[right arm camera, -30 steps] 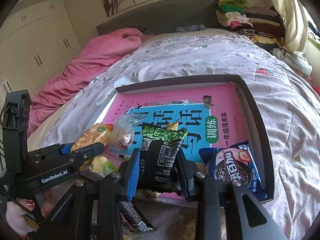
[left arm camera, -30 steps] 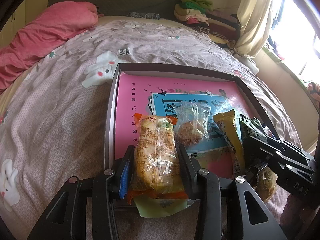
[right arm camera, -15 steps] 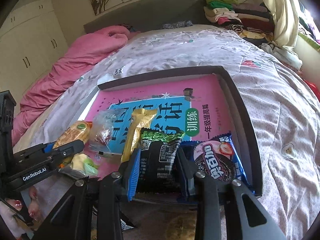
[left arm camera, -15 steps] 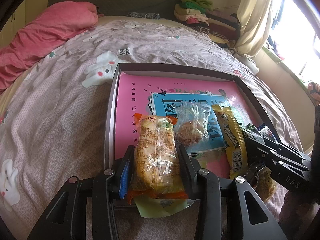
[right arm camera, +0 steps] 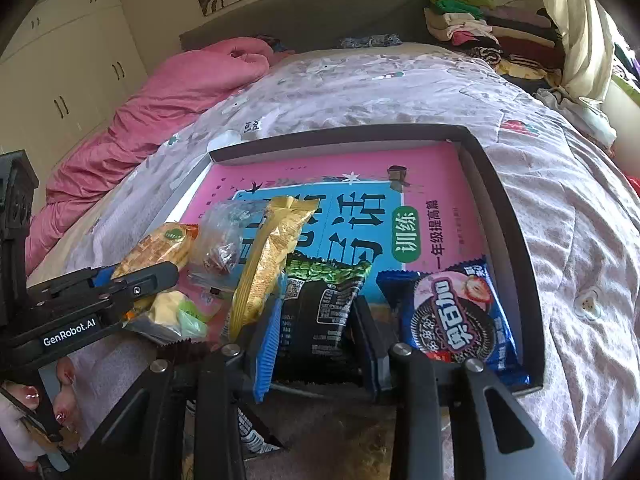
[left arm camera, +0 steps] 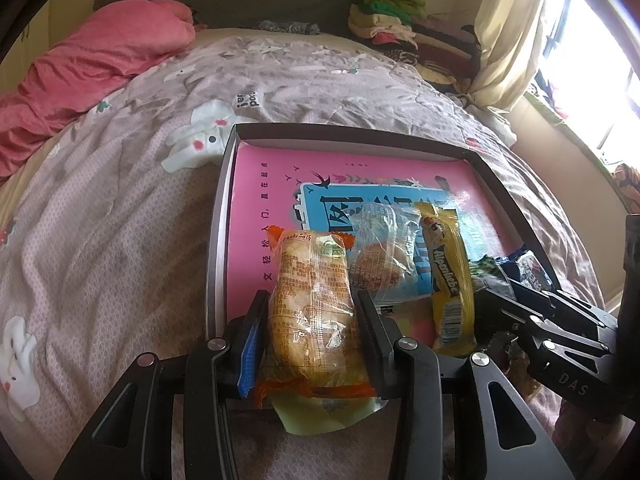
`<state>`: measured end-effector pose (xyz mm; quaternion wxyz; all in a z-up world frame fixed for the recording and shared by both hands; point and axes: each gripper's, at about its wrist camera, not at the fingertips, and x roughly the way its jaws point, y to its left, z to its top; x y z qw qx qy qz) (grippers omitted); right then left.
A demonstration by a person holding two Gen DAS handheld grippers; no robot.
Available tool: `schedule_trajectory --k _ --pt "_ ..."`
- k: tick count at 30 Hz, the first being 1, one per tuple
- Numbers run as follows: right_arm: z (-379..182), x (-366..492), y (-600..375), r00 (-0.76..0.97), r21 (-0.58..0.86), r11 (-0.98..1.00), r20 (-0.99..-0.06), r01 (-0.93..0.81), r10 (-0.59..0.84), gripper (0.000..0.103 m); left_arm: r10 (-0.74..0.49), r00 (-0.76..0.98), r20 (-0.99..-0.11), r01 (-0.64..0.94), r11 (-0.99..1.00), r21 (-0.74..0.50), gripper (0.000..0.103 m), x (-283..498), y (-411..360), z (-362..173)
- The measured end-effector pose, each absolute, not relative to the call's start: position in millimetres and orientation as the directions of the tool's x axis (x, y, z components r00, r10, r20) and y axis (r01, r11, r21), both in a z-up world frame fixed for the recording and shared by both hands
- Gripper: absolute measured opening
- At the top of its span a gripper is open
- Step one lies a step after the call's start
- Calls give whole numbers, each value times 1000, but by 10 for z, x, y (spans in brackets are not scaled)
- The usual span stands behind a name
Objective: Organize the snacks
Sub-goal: 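Open the right tool to release the pea snack bag while the left tool releases the bread bag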
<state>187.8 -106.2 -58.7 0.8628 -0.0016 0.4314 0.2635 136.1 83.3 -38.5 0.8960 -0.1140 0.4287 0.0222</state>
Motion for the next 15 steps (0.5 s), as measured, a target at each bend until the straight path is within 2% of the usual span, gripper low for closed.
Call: schedule_trajectory --k 6,15 --pt "-561 1856 -1141 492 239 862 -739 -446 460 36 -62 626 -778 -136 973 -187 44 1356 834 -364" --pt "-522 1832 -1212 493 266 859 -728 -438 477 36 -64 623 -779 -142 971 -193 53 1331 858 -346"
